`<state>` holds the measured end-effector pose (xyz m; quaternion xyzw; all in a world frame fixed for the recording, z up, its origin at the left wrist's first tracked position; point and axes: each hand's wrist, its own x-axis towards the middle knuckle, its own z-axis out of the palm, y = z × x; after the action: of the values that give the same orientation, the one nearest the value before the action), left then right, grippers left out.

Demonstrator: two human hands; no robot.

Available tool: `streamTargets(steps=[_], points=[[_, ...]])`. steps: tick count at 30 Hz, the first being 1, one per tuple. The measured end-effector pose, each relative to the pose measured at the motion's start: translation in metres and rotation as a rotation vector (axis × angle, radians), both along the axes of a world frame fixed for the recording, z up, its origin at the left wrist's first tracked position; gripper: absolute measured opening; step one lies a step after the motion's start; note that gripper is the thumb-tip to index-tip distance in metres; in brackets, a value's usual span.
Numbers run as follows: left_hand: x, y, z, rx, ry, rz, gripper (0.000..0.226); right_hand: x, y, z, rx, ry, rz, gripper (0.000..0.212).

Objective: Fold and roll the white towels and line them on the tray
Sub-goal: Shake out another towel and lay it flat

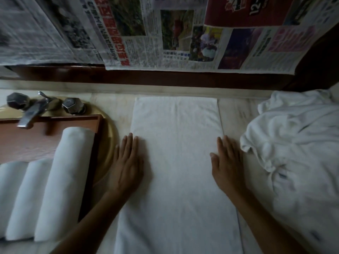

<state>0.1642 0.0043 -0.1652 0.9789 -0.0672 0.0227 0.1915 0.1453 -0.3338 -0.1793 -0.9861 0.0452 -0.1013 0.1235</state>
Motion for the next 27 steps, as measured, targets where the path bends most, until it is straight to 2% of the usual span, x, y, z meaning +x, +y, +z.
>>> streamTargets(steps=[2, 5, 9, 11, 15, 19, 22, 24, 27], points=[[-0.032, -0.024, 0.009, -0.067, -0.044, -0.013, 0.061, -0.025, 0.030, 0.007, 0.051, -0.017, 0.004, 0.059], [-0.084, -0.064, 0.007, -0.120, -0.034, -0.127, 0.059, -0.073, 0.084, 0.008, 0.091, 0.030, 0.137, 0.060], [-0.116, -0.045, -0.008, -0.011, 0.019, -0.212, 0.059, -0.102, 0.084, 0.004, -0.009, 0.054, 0.239, 0.056], [-0.117, -0.017, -0.011, 0.017, 0.006, -0.189, 0.060, -0.104, 0.062, 0.005, -0.020, 0.037, 0.202, 0.056], [-0.121, 0.030, -0.016, -0.064, -0.023, -0.084, 0.059, -0.115, 0.016, -0.003, -0.030, 0.021, 0.053, 0.054], [-0.146, 0.018, -0.002, -0.100, -0.019, -0.098, 0.061, -0.135, 0.029, 0.002, 0.018, -0.024, -0.070, 0.058], [-0.180, -0.028, 0.003, -0.110, 0.005, -0.198, 0.062, -0.165, 0.083, 0.009, 0.060, 0.002, 0.048, 0.060], [-0.198, -0.042, -0.002, -0.104, 0.040, -0.240, 0.060, -0.186, 0.107, 0.007, 0.020, 0.054, 0.168, 0.060], [-0.200, -0.026, -0.008, -0.019, 0.067, -0.241, 0.062, -0.192, 0.094, 0.004, -0.020, 0.097, 0.180, 0.059]])
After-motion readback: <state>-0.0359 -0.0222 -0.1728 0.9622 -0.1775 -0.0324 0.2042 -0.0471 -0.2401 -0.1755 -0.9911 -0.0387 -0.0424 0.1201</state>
